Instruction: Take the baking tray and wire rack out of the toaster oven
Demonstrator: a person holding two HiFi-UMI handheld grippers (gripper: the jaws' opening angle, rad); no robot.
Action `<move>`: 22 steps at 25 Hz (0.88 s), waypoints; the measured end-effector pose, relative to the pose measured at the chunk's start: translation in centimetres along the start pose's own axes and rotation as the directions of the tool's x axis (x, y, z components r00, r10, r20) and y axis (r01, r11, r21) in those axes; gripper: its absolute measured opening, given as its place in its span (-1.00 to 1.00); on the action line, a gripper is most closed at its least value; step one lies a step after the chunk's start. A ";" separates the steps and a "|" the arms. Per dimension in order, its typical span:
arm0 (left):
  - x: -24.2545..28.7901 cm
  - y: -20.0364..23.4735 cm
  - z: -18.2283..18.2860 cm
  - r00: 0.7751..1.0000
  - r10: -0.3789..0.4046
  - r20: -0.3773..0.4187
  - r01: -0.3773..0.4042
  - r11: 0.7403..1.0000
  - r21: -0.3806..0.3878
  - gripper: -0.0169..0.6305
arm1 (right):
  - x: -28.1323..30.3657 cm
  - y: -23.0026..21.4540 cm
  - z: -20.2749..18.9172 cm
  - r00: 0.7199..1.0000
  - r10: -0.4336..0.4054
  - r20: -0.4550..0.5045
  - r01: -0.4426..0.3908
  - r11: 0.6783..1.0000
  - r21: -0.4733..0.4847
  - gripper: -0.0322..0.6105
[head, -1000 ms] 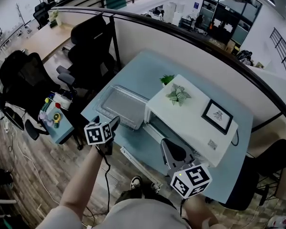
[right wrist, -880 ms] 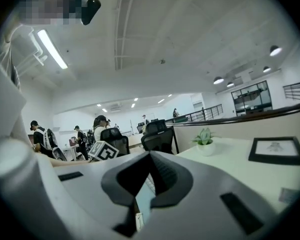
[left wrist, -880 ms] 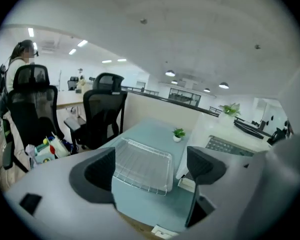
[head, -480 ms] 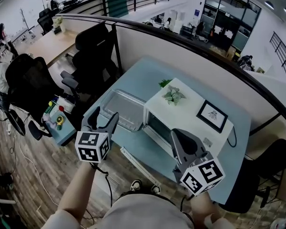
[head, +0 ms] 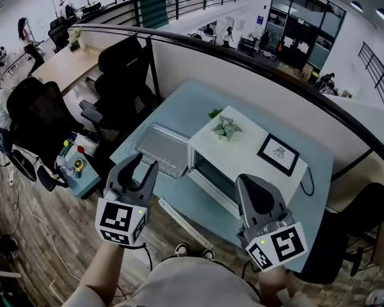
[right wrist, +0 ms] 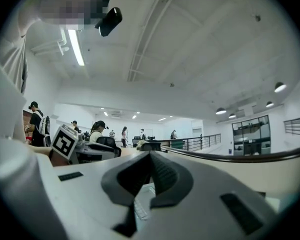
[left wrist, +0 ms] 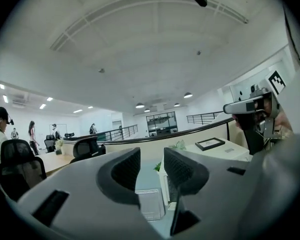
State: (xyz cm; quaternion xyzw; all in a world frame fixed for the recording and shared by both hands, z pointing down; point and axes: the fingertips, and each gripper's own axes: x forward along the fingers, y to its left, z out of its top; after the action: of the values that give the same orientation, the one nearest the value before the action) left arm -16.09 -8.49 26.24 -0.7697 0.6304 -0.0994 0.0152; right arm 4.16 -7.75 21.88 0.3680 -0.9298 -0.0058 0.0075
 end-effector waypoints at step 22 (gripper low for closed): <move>-2.4 -5.7 0.2 0.995 -0.101 0.014 0.100 0.995 0.027 -0.93 | -4.5 -1.0 -2.6 0.996 0.010 -0.091 -0.003 0.997 0.077 -0.89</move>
State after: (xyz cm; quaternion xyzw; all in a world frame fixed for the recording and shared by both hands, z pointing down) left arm -10.93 -5.04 26.58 -0.8010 0.5893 -0.1025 0.0253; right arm 8.15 -5.43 24.41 0.3650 -0.9291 0.0468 0.0358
